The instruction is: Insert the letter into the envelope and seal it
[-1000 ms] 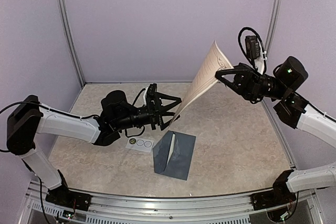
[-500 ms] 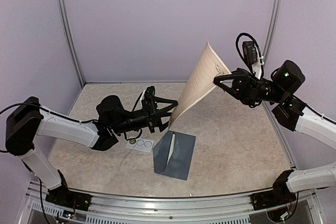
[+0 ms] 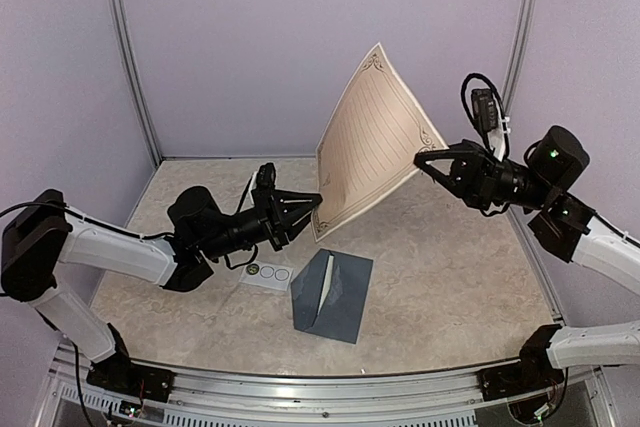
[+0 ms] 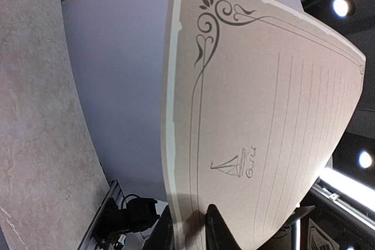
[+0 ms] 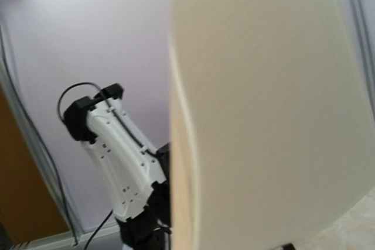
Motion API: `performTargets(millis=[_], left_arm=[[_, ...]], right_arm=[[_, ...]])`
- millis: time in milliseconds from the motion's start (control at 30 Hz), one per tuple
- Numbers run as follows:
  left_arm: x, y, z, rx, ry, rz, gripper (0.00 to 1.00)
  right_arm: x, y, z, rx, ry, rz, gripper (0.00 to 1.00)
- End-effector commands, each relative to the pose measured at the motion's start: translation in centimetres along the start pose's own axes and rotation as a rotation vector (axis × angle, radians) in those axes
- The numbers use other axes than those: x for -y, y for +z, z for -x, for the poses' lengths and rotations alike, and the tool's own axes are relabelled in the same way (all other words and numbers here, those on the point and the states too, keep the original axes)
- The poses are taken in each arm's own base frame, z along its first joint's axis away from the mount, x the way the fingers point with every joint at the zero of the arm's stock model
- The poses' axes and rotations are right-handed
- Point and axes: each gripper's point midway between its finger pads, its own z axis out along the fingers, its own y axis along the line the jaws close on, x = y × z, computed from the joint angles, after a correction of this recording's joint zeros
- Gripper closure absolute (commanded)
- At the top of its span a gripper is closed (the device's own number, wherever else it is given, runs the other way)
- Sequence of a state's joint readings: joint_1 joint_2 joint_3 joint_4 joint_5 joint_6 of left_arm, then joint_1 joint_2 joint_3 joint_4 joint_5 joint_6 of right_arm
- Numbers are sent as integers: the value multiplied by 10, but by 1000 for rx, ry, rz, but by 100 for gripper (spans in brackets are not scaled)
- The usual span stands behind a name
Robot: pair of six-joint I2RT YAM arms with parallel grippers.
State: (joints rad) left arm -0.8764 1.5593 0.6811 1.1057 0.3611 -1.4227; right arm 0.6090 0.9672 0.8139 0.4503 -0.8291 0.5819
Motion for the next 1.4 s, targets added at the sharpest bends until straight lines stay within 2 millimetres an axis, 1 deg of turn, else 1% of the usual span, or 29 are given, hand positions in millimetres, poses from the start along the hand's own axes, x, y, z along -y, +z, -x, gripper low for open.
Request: performTargets(millis=[0,167,300,467,567,633,700,867,933,1000,1100,1233,1367], left_arm=[[16,-5,5,27,46,-41,88],[11,-11,7,48,69,-17,100],[4,-18,9,76,86,13,100],[8,-18,8,74,111,1,100],[16,-15,5,60,133,-29,93],[19,-11,4,46,145,-39,86],[22,-8,2,35,151,-49,82],[20,-4,1,28,159,-45,81],[14,-2,1,26,157,-22,77],[8,0,1,22,158,4,76],[4,2,2,21,159,16,77],[-3,1,5,34,176,42,76],[-9,-2,11,49,204,79,73]], right_arm=[[9,-5,-6,11,14,-86,100],[24,-14,-3,43,19,-207,100],[36,-26,-2,83,43,-310,100],[47,-29,-15,69,89,-355,100],[47,-25,-22,48,106,-330,100],[46,-22,-26,35,114,-307,100],[43,-19,-27,27,115,-276,100],[39,-15,-29,16,114,-238,100],[34,-15,-27,20,107,-209,100],[27,-14,-26,24,100,-175,100],[23,-13,-26,16,95,-154,100],[20,-14,-28,-14,77,-153,100],[25,-16,-32,-61,61,-196,100]])
